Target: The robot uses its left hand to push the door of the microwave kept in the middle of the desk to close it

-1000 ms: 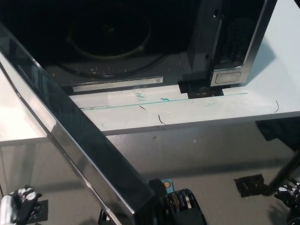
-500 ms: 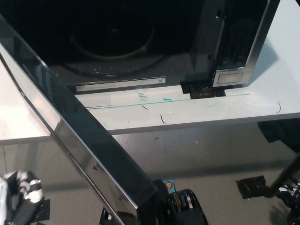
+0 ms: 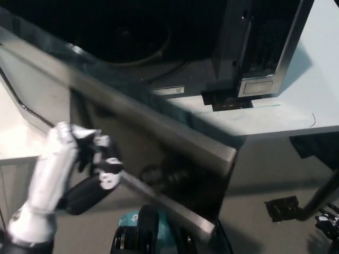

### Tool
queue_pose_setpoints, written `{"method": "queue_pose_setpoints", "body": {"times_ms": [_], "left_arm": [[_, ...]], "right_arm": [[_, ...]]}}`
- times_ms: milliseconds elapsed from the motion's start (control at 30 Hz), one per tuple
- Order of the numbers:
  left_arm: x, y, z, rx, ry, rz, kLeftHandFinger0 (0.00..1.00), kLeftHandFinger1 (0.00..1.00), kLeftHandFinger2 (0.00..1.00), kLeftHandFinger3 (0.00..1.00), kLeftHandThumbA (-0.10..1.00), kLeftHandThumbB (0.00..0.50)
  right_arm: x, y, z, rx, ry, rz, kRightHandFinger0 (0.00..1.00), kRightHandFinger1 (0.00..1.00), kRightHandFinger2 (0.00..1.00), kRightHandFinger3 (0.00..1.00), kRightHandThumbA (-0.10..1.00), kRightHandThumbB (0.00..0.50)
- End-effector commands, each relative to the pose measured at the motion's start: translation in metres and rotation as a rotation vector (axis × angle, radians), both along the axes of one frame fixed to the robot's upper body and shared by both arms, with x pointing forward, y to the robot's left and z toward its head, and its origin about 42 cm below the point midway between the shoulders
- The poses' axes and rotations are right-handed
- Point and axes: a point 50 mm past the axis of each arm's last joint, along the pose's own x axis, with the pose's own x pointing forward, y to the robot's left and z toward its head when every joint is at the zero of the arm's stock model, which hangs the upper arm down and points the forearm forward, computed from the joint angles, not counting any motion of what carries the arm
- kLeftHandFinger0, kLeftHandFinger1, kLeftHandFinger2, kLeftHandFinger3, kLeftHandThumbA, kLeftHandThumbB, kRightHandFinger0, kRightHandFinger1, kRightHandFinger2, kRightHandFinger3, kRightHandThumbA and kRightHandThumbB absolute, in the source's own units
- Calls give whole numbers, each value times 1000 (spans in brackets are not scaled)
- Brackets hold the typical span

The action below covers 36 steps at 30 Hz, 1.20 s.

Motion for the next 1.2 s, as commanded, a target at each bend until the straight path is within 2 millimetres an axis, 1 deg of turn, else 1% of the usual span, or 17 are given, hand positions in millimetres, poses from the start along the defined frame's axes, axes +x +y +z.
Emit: {"method": "queue_pose_setpoints", "body": {"times_ms": [0, 133, 167, 267, 333, 367, 433, 500, 567, 600, 633, 667, 767, 833, 900, 967, 1167], "left_arm": [[14, -11, 2, 87, -47, -41, 0, 0, 0, 166, -100, 153], [35, -13, -1, 102, -30, -55, 0, 0, 0, 127, -100, 171], [50, -15, -4, 124, -21, -45, 0, 0, 0, 120, -100, 168], [66, -14, -9, 162, -19, -21, 0, 0, 0, 104, -100, 153], [78, -13, -10, 187, -25, -6, 0, 0, 0, 121, -100, 183], [84, -12, -9, 202, -20, 6, 0, 0, 3, 134, -100, 185], [99, -9, -5, 238, -22, 47, 0, 0, 3, 158, -100, 161], [111, -5, -3, 253, -10, 68, 0, 0, 19, 180, -100, 159], [129, 2, 1, 305, -41, 111, 0, 0, 20, 181, -100, 185], [151, 11, 5, 344, -46, 149, 0, 0, 17, 205, -100, 208], [162, 15, 7, 369, -51, 172, 0, 0, 15, 205, -100, 197], [169, 19, 9, 394, -53, 195, 0, 0, 10, 204, -100, 186], [197, 31, 18, 438, -62, 270, 0, 0, 0, 123, -100, 164], [208, 37, 26, 475, -60, 324, 0, 0, 6, 124, -100, 156], [221, 44, 36, 507, -59, 372, 0, 0, 21, 160, -100, 150], [238, 53, 47, 542, -65, 421, 0, 0, 0, 83, -100, 141], [263, 71, 59, 593, -54, 496, 0, 0, 1, 14, -100, 123]], "right_arm": [[7, -6, 8, -35, -48, 1, 601, 597, 670, 787, -50, 0], [7, -7, 7, -40, -45, 6, 627, 613, 685, 793, -56, 0], [6, -6, 8, -40, -46, 6, 626, 613, 685, 791, -55, 0], [7, -5, 9, -22, -56, 2, 638, 629, 707, 827, -73, 0], [7, -5, 10, -22, -54, -10, 554, 549, 629, 796, -77, 1], [8, -5, 10, -14, -57, -10, 570, 562, 642, 828, -98, 0], [8, -5, 9, -23, -44, -13, 516, 509, 593, 840, -95, 0], [8, -4, 8, -28, -40, -9, 540, 539, 614, 841, -83, 0], [5, -4, 8, -14, -47, -11, 558, 556, 633, 859, -88, 0], [5, -4, 7, -12, -37, -22, 540, 539, 613, 855, -89, 0], [5, -4, 7, -10, -40, -20, 524, 525, 606, 860, -97, 0], [5, -3, 6, -10, -37, -20, 514, 514, 587, 854, -95, 0], [4, -4, 8, -2, -49, -9, 565, 561, 652, 895, -93, 0], [2, -2, 5, 11, -44, -17, 579, 580, 675, 898, -90, 0], [2, -2, 7, 12, -49, -20, 512, 521, 621, 854, -94, 0], [0, -1, 7, 17, -54, -20, 480, 487, 585, 824, -96, 0], [-3, 0, 6, 20, -51, -25, 464, 471, 571, 816, -100, 0]]}}
